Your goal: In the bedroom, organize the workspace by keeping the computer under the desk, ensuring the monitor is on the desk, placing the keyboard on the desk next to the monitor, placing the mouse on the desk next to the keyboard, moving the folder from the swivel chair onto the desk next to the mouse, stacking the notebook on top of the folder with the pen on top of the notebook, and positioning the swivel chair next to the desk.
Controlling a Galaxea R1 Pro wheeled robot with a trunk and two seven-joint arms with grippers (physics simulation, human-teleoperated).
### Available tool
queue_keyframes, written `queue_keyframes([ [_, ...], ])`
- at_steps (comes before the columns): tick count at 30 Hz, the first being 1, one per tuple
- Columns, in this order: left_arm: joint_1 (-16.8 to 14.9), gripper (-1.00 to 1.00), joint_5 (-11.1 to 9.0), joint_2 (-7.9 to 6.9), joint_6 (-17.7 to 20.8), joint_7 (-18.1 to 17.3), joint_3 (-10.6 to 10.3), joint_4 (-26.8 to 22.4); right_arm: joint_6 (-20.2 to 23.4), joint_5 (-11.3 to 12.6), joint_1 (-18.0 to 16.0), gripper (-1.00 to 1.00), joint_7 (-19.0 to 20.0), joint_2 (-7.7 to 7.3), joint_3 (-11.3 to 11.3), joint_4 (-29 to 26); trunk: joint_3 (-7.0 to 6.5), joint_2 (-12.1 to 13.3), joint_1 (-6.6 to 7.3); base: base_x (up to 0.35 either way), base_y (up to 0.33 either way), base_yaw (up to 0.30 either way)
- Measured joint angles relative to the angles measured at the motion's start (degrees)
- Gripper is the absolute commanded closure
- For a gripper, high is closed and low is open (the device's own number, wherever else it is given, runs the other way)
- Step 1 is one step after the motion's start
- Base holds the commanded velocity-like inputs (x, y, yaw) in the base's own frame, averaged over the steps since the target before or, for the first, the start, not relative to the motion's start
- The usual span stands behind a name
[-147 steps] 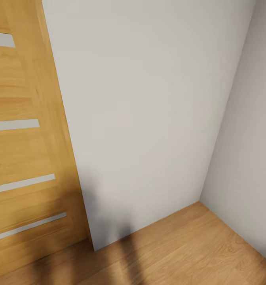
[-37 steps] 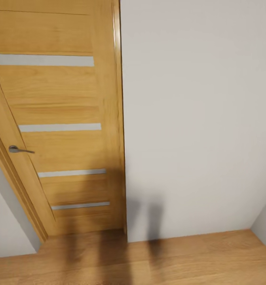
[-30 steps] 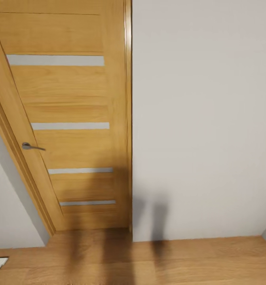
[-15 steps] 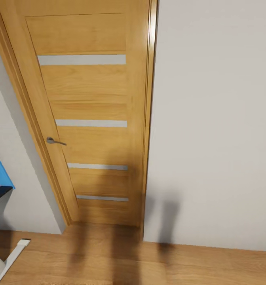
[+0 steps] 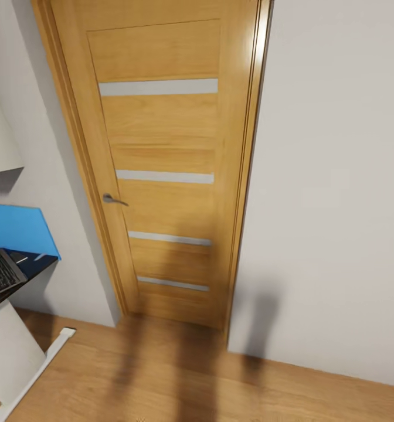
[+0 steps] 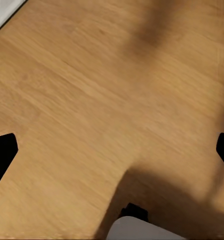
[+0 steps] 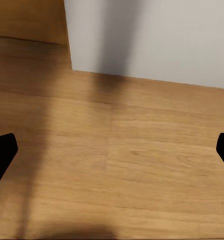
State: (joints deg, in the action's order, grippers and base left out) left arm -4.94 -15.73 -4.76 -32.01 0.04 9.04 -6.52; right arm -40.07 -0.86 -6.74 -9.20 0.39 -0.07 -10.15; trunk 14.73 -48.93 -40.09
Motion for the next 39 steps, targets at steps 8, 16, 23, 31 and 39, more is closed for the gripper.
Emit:
queue_keyframes([
  [8, 0.0, -1.00, 0.0, 0.01, 0.4, 0.2, 0.0, 0.1, 0.1, 0.0, 0.0, -1.00, 0.0, 0.04, 0.0, 0.0, 0.50, 0.0, 0.02, -0.246, 0.000, 0.214],
  [16, 0.0, -1.00, 0.0, 0.01, 0.4, 0.2, 0.0, 0.1, 0.1, 0.1, 0.0, -1.00, 0.0, 0.04, 0.0, 0.0, 1.02, 0.0, 0.03, -0.017, 0.000, 0.210],
  [23, 0.0, -1.00, 0.0, 0.01, 0.5, 0.2, -0.1, 0.1, 0.1, 0.1, 0.0, -1.00, 0.0, 0.04, 0.0, 0.0, 1.47, 0.0, 0.03, 0.000, 0.000, 0.211],
  [31, 0.0, -1.00, 0.0, 0.01, 0.6, 0.2, -0.1, 0.2, 0.1, 0.1, 0.0, -1.00, 0.0, 0.04, 0.0, 0.0, 1.97, 0.0, 0.03, 0.000, 0.000, 0.214],
  [39, 0.0, -1.00, 0.0, 0.02, 0.6, 0.2, -0.2, 1.3, 0.1, 0.1, 0.0, -1.00, 0.0, 0.04, 0.0, 0.0, 2.47, 0.0, 0.03, 0.000, -0.007, 0.216],
])
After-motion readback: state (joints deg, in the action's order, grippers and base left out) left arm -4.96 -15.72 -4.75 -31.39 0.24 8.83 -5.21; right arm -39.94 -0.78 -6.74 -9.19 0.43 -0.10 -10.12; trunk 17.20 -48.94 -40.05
